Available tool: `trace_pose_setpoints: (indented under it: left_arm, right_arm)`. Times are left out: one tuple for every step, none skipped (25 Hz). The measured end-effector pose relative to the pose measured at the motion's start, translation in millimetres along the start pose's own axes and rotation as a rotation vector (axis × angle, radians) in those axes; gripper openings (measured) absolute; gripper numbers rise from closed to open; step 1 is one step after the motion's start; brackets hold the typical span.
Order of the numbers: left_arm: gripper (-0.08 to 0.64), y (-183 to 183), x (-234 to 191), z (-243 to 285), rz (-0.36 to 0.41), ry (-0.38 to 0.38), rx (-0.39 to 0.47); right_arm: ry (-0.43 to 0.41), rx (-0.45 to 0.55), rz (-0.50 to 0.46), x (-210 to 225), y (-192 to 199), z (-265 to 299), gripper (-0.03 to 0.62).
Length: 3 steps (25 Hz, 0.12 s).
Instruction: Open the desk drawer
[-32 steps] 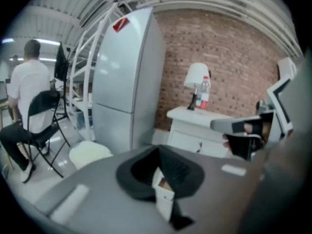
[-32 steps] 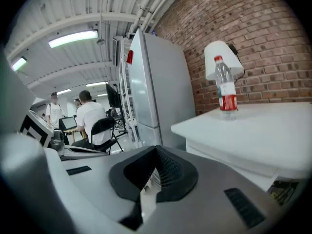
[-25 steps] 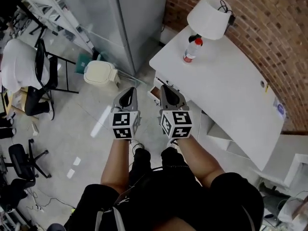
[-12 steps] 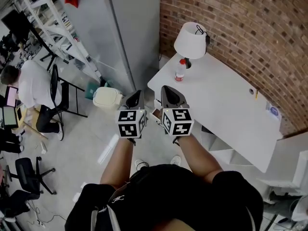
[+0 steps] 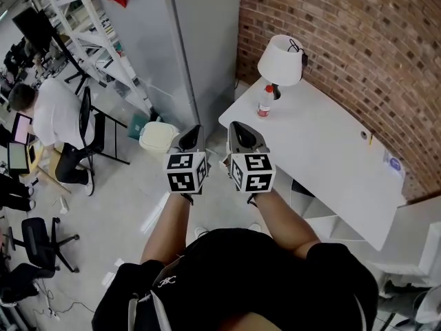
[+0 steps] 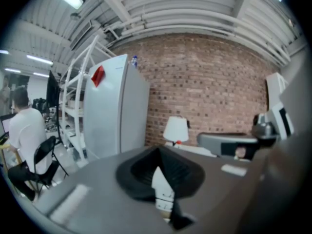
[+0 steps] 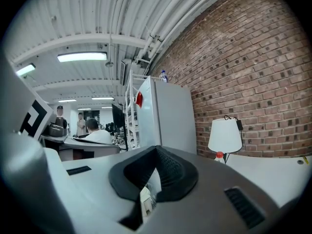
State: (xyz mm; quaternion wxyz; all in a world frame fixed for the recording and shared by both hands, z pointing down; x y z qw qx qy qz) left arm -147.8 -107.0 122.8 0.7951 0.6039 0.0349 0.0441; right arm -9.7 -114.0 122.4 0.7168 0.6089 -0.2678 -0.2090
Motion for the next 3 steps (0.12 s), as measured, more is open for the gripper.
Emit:
trace_pose_setpoints:
  left_arm:
    - [-0.003, 0.4, -1.5, -0.8, 0.003, -0.002, 0.001]
    - [-0.003, 0.9, -3.0, -1.6, 0.005, -0.004, 0.001]
    - [-0.003, 1.5, -4.6, -2.4, 0.006, -0.006, 0.001]
  right_arm:
    - [-0.002, 0.001, -0.002, -2.1, -0.8, 0.8, -0.002]
    - [-0.005, 0.003, -0.004, -4.3, -1.6, 1.6, -0.002]
    - [-0.007, 0.004, -0.006, -6.6, -2.3, 2.5, -0.002]
Point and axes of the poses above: the fingertips, and each gripper's own axes: z forward along the fingers, x to its right, y out of its underside, the point moved 6 cm from there along -z, backward along the fingers, and after that the axes turned 12 degrees about -y, right-handed, at the moved point
